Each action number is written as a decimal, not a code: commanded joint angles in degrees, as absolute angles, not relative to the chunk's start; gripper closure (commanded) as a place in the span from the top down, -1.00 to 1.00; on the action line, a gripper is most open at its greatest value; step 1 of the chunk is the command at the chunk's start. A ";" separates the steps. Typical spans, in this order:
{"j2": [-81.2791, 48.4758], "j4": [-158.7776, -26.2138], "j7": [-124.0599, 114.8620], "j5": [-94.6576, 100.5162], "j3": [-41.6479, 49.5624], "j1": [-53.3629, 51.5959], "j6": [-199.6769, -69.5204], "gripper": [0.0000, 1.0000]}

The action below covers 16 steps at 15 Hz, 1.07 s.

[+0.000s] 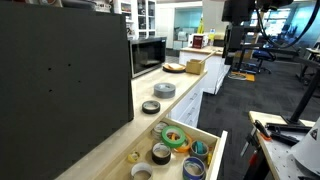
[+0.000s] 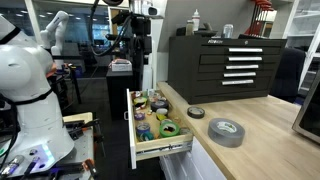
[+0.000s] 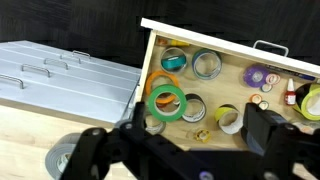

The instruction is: Pick the black masking tape and put it in the drawer

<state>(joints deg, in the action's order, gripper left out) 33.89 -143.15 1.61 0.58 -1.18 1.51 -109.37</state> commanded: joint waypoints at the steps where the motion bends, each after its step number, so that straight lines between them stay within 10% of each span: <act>1: 33.86 -143.04 1.32 0.87 -0.67 0.90 -109.23 1.00; 16: 30.44 -143.28 6.68 1.98 -1.09 -1.60 -111.31 1.00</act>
